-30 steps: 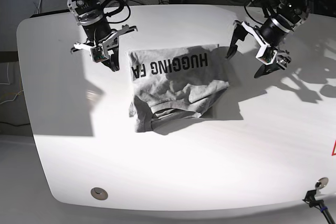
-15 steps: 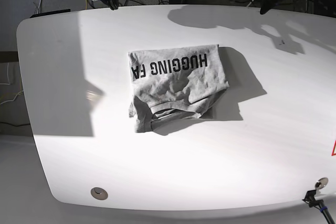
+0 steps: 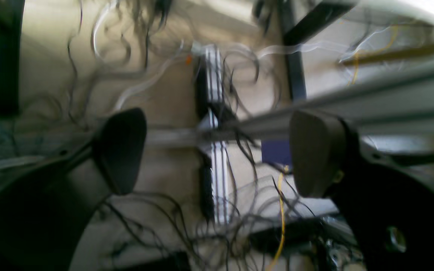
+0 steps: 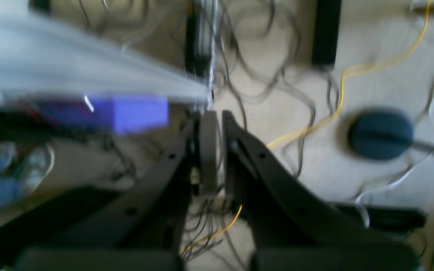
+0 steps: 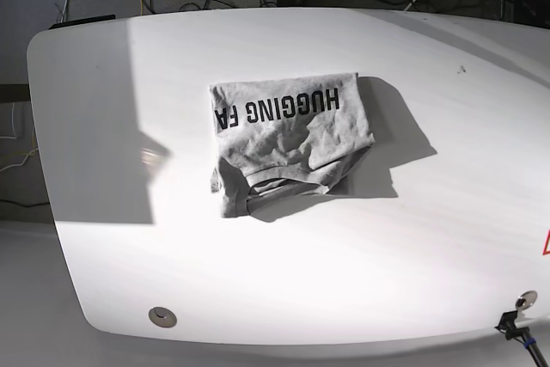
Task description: Fold the T-shirt properly
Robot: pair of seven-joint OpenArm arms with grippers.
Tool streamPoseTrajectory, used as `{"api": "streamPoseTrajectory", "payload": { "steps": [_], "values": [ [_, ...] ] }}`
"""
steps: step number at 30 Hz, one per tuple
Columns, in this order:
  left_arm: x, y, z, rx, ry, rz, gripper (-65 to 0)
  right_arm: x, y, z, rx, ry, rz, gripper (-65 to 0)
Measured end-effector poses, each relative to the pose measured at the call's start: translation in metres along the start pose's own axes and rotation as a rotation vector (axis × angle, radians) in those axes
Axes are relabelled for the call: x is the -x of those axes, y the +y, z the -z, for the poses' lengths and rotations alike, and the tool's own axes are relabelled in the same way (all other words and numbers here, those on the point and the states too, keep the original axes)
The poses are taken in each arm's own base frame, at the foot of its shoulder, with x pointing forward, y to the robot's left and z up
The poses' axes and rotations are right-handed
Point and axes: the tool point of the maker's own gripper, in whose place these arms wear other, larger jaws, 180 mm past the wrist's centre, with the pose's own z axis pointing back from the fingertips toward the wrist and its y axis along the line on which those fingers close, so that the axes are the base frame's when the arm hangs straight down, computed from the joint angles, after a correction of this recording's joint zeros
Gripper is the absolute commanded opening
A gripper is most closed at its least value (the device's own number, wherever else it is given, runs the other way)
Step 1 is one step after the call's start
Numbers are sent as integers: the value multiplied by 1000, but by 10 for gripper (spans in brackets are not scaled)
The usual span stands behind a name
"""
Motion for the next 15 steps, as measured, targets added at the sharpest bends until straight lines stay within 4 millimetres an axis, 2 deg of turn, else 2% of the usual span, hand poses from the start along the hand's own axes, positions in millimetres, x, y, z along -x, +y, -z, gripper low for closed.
{"api": "streamPoseTrajectory", "payload": {
  "steps": [3,6,9,11,15],
  "values": [
    [26,5,22,2,46,-50,-92,26,-5,27,7,51,47,-631],
    [45,16,40,-8,73,-86,-92,33,-9,57,8,57,86,-631],
    [70,20,59,-4,141,-117,-92,50,-7,75,1,113,110,-631],
    [80,19,74,-6,161,-149,-92,54,-7,85,-2,135,116,-631],
    [100,27,96,-15,229,-164,-92,51,-8,114,-6,144,146,-631]
  ]
}}
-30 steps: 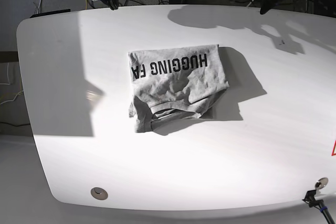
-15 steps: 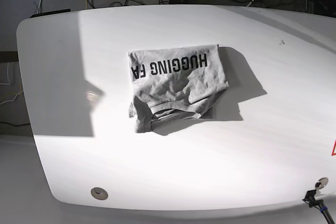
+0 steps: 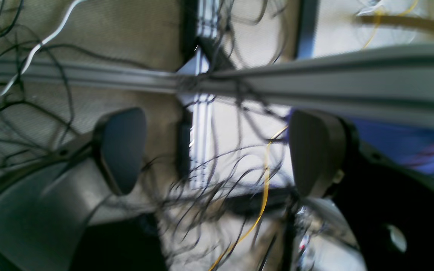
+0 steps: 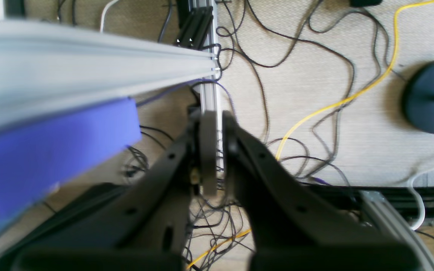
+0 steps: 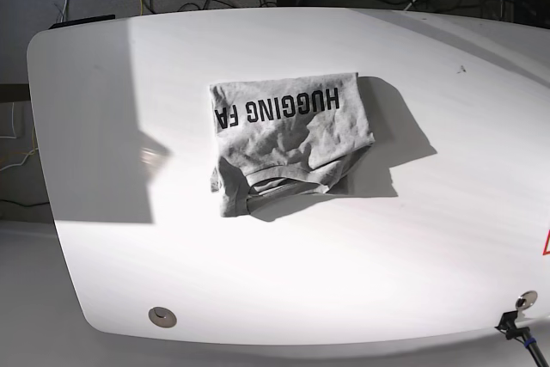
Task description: Fold the T-shirt properly
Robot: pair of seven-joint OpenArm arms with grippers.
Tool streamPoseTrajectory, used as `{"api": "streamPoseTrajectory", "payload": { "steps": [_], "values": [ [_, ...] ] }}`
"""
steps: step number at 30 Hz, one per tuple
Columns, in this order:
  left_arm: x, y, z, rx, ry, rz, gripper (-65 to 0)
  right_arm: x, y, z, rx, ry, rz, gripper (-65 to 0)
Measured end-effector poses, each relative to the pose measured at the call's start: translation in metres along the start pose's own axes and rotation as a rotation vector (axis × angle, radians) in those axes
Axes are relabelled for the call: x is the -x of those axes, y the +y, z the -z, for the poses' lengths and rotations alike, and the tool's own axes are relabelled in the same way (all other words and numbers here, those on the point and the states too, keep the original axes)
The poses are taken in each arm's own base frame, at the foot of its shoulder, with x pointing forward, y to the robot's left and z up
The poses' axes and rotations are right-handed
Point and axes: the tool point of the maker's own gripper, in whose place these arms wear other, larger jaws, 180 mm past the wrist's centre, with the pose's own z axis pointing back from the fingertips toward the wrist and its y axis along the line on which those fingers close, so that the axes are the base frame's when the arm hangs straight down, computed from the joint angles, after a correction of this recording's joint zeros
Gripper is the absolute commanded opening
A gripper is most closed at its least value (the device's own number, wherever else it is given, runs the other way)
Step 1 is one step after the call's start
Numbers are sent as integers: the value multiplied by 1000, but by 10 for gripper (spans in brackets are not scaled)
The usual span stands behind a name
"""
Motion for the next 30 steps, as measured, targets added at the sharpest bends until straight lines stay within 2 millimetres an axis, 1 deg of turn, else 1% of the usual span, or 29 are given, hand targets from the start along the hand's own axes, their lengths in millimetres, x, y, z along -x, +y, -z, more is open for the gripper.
{"api": "streamPoseTrajectory", "payload": {
  "steps": [1,3,6,7,10,12,14,16,17,21,23,24,26,28,30],
  "values": [
    [7,2,6,1,41,22,-92,-1,0,6,-2,6,8,-631],
    [16,5,16,-4,92,22,-92,5,1,14,-5,32,21,-631],
    [15,4,33,-2,117,-10,-92,14,3,28,-13,89,44,-631],
    [19,4,37,-5,142,-16,-92,15,3,32,-12,98,51,-631],
    [18,4,50,-10,167,-50,-92,9,5,46,-19,118,67,-631],
    [17,7,55,-20,190,-74,-92,4,5,53,-24,121,70,-631],
    [16,14,58,-40,213,-80,-92,4,2,56,-20,136,74,-631],
    [16,26,60,-102,252,-57,-91,7,-2,58,-13,156,80,-631],
    [19,28,60,-112,277,-50,-91,9,-2,59,-13,175,86,-631],
    [19,25,67,-111,357,-8,-91,9,-2,68,-14,221,108,-631],
    [16,29,71,-134,391,30,-91,4,0,72,-17,217,113,-631],
    [10,29,74,-139,388,39,-91,5,1,72,-18,223,115,-631],
    [12,26,77,-150,415,43,-91,8,1,72,-18,236,119,-631],
    [15,24,78,-162,419,44,-91,13,-4,71,15,250,116,-631],
    [19,23,78,-175,431,44,-91,11,-10,71,46,253,109,-630]
  ]
}}
